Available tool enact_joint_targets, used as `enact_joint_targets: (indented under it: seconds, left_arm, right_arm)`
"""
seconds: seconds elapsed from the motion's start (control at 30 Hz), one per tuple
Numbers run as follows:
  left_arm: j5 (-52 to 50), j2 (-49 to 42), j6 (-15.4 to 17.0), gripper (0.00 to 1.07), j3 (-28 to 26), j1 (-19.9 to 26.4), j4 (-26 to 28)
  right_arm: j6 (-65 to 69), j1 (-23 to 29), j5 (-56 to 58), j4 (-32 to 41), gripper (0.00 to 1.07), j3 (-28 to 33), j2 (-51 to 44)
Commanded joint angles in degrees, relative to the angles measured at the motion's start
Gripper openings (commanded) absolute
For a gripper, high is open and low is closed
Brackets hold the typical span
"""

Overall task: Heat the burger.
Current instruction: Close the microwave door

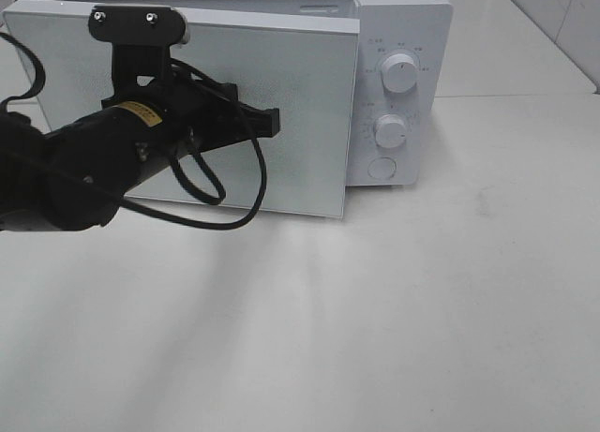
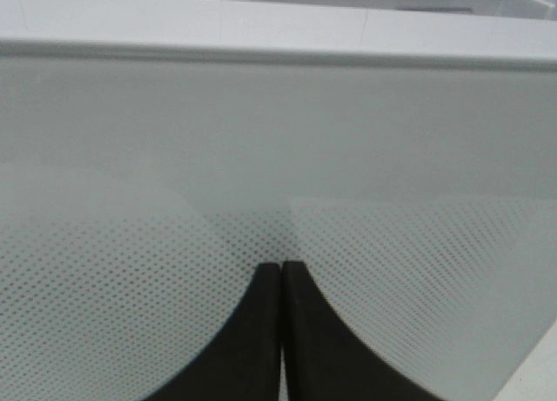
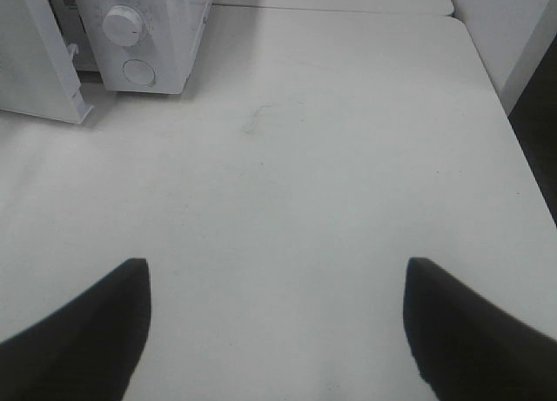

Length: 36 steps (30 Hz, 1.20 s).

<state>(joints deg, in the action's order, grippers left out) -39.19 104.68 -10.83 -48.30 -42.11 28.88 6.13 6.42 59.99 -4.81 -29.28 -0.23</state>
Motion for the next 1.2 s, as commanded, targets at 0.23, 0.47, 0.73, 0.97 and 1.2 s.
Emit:
enact_joint_targets:
  seconds: [0.23, 0.47, 0.73, 0.97, 1.2]
  left_arm:
    - [2.9, 4.8, -4.0, 0.00, -9.3, -0.2, 4.9]
    - [3.7, 7.4, -7.9, 0.00, -15.0, -0.2, 9.2]
    - [4.6, 9.5, -10.1, 0.00, -19.5, -0.1, 11.6]
    - [7.2, 10.2, -10.3, 0.00, -21.7, 1.3, 11.5]
    - [17.3, 7.8, -10.3, 0.00, -21.6, -0.1, 10.0]
  right_arm:
    - [-0.5, -0.3, -0.3, 0.0, 0.76, 0.1, -1.5]
    - [-0.5, -0.3, -0.3, 0.0, 0.76, 0.1, -1.5]
    - [-0.5, -0.3, -0.3, 0.0, 0.76, 0.1, -1.5]
    - [-0.5, -0.3, -0.3, 0.0, 0.76, 0.1, -1.5]
    - [-0.5, -0.3, -0.3, 0.0, 0.76, 0.1, -1.5]
